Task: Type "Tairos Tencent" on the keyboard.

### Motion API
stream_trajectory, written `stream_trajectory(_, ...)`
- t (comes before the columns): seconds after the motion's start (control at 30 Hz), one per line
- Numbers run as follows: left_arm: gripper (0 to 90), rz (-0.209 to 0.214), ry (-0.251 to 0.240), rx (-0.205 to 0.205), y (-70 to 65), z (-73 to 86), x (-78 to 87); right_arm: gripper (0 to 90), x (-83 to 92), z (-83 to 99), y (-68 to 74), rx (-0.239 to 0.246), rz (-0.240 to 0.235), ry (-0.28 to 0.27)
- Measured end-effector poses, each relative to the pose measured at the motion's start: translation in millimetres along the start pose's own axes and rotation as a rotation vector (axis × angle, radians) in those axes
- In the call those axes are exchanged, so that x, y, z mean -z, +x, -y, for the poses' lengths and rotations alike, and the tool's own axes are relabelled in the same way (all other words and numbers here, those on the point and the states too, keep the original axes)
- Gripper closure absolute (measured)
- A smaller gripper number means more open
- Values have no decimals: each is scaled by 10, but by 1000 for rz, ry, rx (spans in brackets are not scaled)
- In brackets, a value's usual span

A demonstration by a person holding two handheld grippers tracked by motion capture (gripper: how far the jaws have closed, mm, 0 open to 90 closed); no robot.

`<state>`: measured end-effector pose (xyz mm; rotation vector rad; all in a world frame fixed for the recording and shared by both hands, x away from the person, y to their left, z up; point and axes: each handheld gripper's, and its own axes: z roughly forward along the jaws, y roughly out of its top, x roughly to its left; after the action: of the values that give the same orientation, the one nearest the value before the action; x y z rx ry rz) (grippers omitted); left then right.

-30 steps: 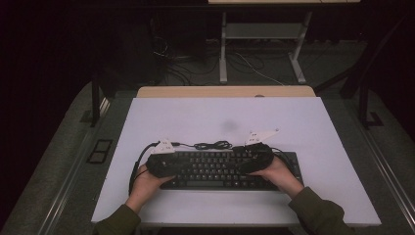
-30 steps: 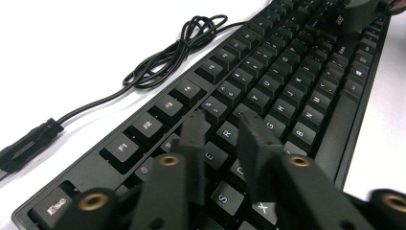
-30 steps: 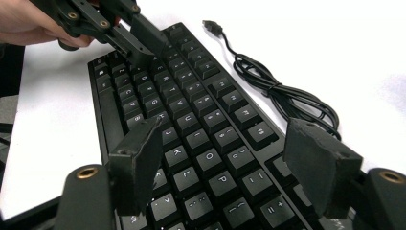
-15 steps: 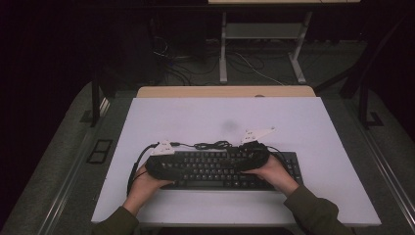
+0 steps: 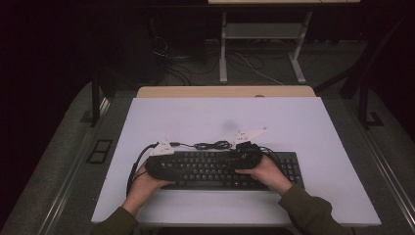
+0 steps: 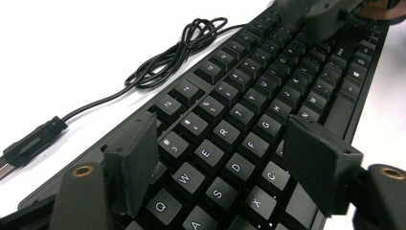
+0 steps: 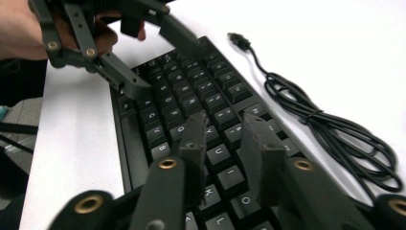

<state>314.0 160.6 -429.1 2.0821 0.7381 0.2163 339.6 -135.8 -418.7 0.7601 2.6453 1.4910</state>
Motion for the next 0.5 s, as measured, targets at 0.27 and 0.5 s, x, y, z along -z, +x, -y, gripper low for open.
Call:
stream_trajectory(0.27,212,-8,-7,0,8,-1,4,892,-95,10,83,30,-70,25)
stream_trajectory(0.5,181,-14,-10,2,6,-1,6,893,-165,29,147,54,-114,59)
